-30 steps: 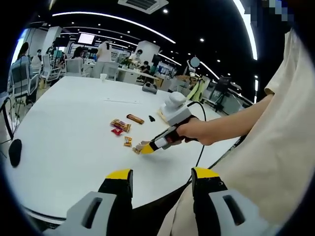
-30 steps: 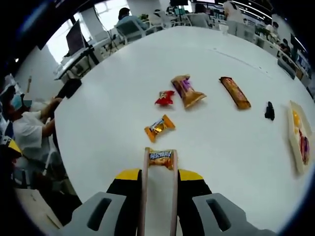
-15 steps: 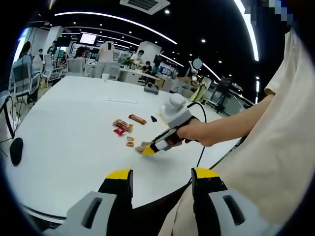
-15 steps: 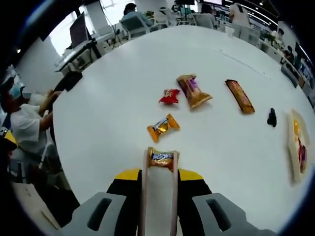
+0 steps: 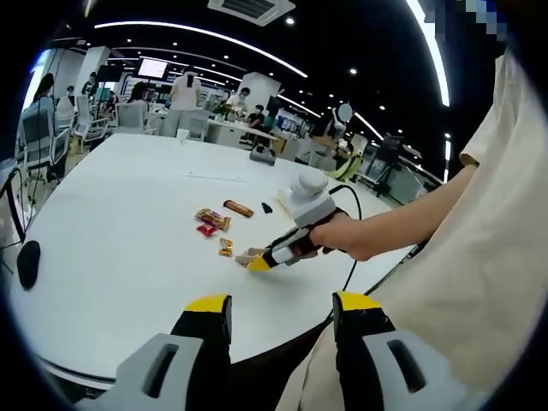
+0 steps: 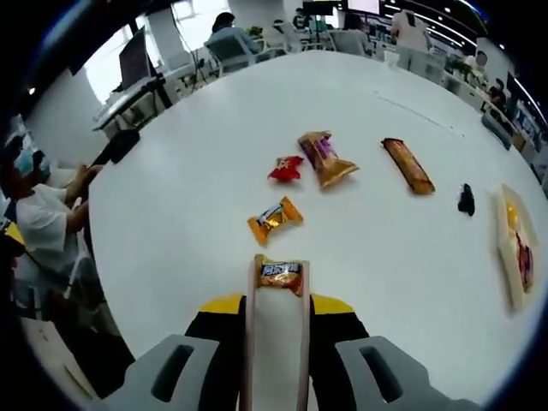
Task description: Place the target food into the container with the food tongs after gripping and lifting it, then release it inside without dropping or visibly crushing the food.
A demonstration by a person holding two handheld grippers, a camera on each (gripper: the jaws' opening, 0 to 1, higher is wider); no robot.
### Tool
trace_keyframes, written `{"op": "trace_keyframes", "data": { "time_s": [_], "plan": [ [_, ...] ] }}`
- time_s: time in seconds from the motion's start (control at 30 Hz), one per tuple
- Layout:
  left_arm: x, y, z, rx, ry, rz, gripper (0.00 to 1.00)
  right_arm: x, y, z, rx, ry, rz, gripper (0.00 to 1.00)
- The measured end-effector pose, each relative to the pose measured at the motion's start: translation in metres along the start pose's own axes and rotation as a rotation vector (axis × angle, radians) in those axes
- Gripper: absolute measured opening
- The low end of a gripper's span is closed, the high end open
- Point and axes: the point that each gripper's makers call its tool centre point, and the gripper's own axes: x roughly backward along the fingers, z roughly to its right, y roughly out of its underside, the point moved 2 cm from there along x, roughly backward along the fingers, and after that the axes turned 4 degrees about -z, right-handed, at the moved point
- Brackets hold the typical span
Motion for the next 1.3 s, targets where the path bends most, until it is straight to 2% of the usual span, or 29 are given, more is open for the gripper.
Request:
{"op": "trace_keyframes", "data": {
  "time_s": [0.37,0.5,0.93,1.3],
  "plan": [
    [0.0,0.001,0.002,-0.002,0.001,-0.002,0.46,-0.001,0.0,0.001,0.011,-0.016,-0.01,0.26],
    [0.0,0.001,0.002,-0.001,-0.002,0.0,0.46,-0.002,0.0,0.001,0.053,-0.021,-0.022,0.24],
    [0.002,0.003,0.003,0.004,-0.012,0.003,0.46,-0.001,0.0,0.003,0.035,-0.04,-0.01,0.21],
    [-0.001,0.001,0.006,0.004,-0.014,0.008,0.46,0.009,-0.002,0.008,0.016,-0.051,0.019,0.21]
  ]
}}
